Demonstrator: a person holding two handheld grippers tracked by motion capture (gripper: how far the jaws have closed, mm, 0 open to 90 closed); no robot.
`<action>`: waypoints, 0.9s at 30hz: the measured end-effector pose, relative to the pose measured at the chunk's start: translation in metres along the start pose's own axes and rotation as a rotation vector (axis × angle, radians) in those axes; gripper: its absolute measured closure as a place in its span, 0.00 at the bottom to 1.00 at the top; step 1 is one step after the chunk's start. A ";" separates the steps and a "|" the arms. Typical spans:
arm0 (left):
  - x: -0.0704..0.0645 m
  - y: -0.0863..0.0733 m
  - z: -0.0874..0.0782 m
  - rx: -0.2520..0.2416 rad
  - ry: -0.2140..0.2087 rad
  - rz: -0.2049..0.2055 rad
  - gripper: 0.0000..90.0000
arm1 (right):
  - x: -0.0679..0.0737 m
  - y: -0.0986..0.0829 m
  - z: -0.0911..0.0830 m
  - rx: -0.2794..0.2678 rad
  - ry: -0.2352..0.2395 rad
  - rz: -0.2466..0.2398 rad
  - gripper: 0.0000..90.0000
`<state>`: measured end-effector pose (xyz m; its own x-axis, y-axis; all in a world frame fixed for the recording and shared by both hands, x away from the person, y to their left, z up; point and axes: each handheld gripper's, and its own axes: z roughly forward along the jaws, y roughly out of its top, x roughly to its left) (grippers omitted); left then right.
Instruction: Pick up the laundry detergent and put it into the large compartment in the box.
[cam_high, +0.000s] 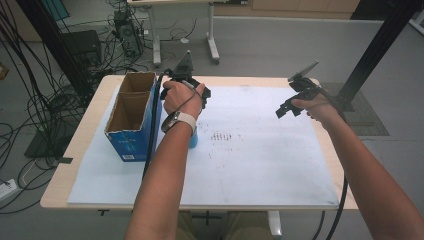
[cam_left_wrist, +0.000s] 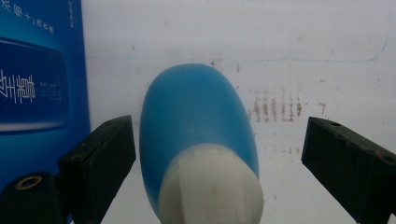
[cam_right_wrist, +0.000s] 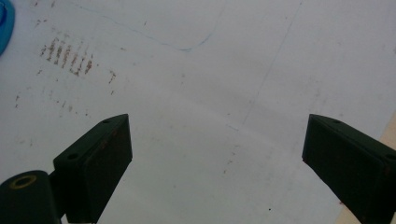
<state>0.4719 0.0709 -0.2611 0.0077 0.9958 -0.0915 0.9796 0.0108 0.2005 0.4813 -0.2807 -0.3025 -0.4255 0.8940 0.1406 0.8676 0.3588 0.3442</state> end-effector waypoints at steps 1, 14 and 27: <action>0.001 0.000 0.001 0.001 0.004 0.000 0.11 | 0.000 0.000 0.000 0.001 0.000 0.001 0.09; -0.001 -0.001 0.003 -0.003 0.014 0.005 0.11 | -0.001 -0.001 -0.001 0.001 0.000 0.006 0.09; -0.002 -0.001 0.003 0.000 0.014 0.009 0.11 | -0.001 -0.001 -0.001 -0.001 -0.002 0.008 0.09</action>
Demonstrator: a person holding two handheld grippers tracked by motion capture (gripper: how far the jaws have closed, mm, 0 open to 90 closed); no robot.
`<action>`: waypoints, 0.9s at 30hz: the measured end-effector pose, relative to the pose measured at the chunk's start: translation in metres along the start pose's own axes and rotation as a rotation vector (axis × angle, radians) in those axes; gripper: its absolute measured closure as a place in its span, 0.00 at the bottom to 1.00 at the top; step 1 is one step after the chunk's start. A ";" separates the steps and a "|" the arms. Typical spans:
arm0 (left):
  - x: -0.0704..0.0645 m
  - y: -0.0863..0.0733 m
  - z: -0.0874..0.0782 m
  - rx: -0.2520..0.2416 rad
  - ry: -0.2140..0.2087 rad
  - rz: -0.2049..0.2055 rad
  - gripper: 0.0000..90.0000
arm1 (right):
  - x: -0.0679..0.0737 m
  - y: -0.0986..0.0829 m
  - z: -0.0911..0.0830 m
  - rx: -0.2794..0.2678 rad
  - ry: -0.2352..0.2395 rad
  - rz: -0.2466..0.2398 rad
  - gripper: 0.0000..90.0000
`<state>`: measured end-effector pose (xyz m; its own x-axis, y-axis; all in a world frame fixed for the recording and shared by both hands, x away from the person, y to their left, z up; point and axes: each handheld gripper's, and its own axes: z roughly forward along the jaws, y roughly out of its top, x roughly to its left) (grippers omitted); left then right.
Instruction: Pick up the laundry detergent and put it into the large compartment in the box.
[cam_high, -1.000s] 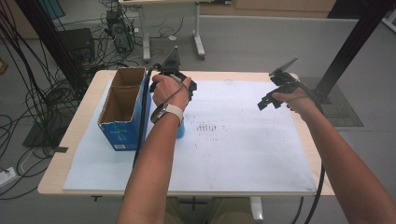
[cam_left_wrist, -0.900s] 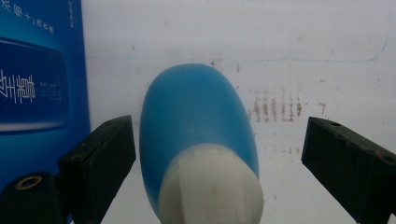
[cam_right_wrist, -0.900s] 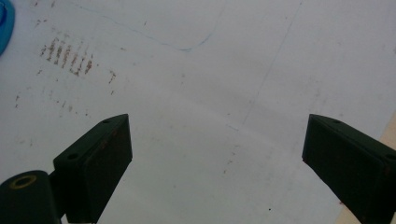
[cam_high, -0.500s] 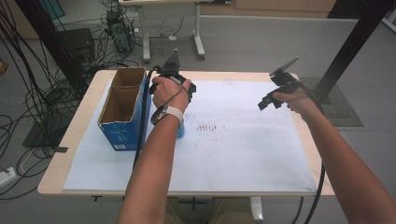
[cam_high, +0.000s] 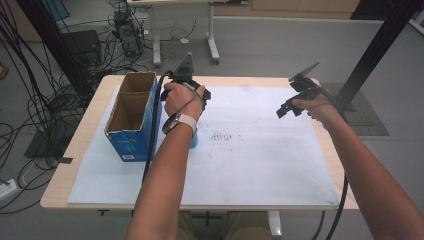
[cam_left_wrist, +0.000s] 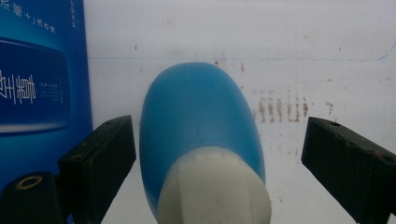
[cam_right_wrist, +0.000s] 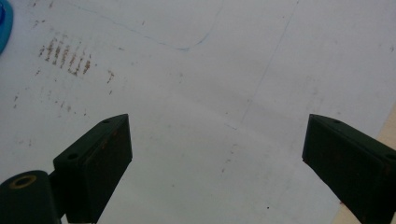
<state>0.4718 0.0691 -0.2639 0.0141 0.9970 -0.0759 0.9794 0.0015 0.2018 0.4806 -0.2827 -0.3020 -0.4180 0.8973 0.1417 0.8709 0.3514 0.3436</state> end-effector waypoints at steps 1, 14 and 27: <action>0.000 0.000 0.000 -0.001 -0.001 -0.002 0.11 | 0.000 0.000 0.000 0.000 0.000 0.000 0.09; 0.000 0.000 -0.001 0.001 -0.003 0.000 0.11 | 0.000 0.000 0.000 -0.001 0.000 -0.003 0.09; 0.001 0.000 -0.001 0.000 -0.005 0.002 0.11 | 0.001 0.000 0.001 -0.001 0.001 -0.003 0.09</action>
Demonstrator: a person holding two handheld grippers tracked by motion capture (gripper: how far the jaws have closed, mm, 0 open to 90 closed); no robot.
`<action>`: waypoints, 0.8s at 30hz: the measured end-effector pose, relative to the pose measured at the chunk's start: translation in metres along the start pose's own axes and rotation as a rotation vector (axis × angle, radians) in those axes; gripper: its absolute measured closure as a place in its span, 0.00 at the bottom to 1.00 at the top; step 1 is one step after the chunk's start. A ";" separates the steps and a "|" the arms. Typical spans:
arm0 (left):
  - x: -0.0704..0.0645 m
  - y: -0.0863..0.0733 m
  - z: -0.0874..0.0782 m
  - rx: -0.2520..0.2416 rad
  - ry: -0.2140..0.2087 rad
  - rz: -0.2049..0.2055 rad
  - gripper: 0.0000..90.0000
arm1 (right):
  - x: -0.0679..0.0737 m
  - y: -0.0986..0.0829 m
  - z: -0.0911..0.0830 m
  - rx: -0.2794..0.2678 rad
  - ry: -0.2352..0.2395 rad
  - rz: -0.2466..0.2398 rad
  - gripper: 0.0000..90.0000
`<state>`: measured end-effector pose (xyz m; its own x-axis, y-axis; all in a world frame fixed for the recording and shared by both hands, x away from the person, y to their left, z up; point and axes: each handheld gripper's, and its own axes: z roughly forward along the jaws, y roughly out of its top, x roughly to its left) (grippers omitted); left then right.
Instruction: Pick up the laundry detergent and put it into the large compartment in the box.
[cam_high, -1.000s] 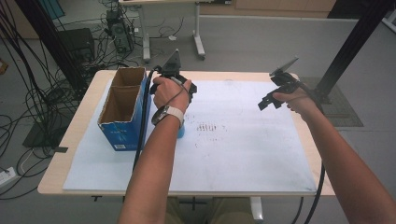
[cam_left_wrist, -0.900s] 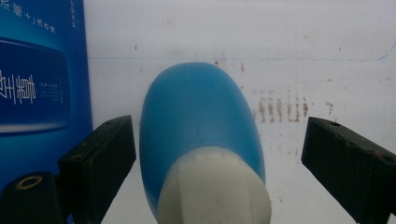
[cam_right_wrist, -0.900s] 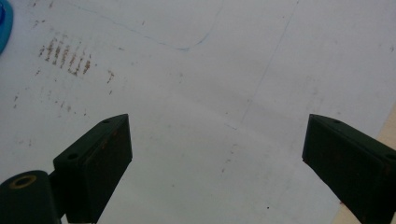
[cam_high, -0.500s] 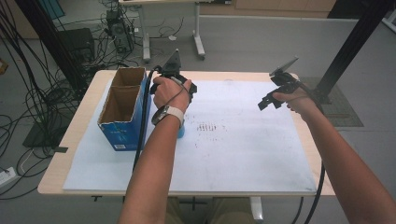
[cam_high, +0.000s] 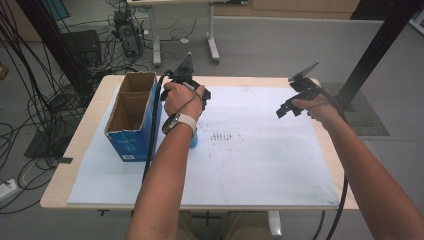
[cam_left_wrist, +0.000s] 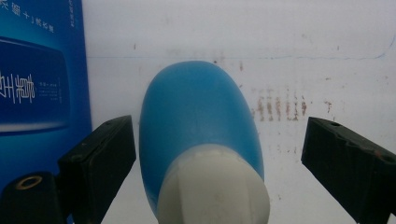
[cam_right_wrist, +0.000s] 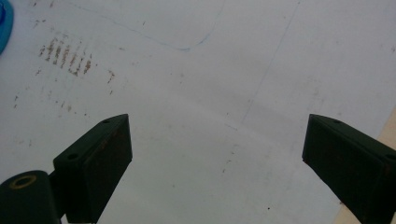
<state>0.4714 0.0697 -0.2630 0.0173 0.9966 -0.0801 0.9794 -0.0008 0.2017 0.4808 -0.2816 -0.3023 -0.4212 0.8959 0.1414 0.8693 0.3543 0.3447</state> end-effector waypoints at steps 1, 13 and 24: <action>0.000 0.000 0.000 0.001 0.001 0.002 0.11 | 0.000 0.000 0.000 -0.001 -0.001 0.000 0.09; 0.000 0.000 0.001 0.006 0.004 0.003 0.12 | 0.000 0.000 0.000 -0.001 -0.001 0.000 0.09; 0.000 0.000 0.000 0.006 -0.003 0.000 0.12 | 0.000 0.001 0.000 -0.002 0.000 -0.003 0.09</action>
